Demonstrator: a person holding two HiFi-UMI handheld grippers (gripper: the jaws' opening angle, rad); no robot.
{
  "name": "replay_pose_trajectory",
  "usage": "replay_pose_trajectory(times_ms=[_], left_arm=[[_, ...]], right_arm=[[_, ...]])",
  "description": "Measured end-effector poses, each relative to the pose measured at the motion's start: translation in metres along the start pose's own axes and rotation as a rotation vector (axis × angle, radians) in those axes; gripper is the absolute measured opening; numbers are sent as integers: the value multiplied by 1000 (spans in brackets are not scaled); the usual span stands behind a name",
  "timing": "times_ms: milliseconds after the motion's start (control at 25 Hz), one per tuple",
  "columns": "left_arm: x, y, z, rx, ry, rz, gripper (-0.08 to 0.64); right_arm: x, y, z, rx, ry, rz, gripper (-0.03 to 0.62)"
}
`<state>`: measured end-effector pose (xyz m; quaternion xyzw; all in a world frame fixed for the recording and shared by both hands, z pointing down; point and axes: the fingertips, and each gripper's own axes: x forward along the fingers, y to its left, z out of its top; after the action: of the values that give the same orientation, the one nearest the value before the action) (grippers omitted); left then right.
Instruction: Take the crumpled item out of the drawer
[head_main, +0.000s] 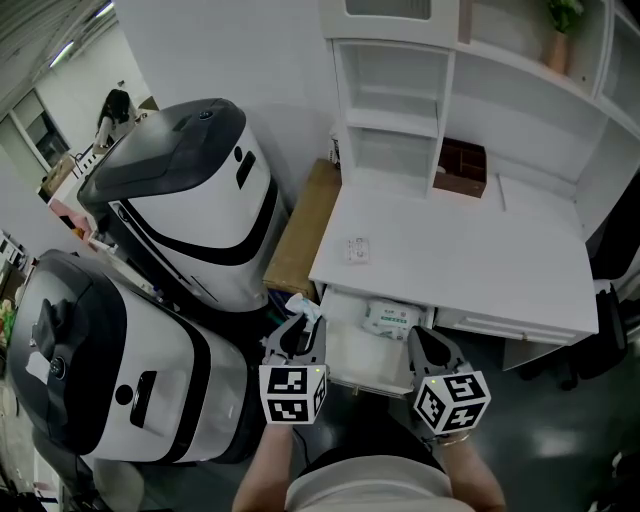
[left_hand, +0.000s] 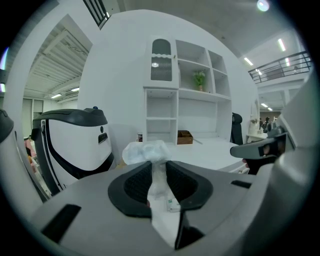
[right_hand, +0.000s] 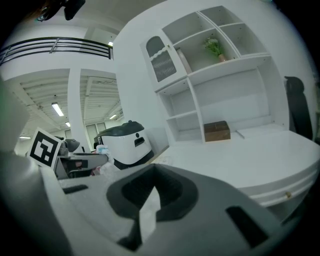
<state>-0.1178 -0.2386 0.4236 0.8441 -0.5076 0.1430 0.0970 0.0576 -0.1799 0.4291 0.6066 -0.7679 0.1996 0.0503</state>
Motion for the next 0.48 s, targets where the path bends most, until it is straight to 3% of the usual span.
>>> replay_pose_trajectory(times_ms=[480], left_arm=[[-9, -1, 8, -19, -37, -10, 84]], right_arm=[[-3, 6, 0, -41, 10, -1, 2]])
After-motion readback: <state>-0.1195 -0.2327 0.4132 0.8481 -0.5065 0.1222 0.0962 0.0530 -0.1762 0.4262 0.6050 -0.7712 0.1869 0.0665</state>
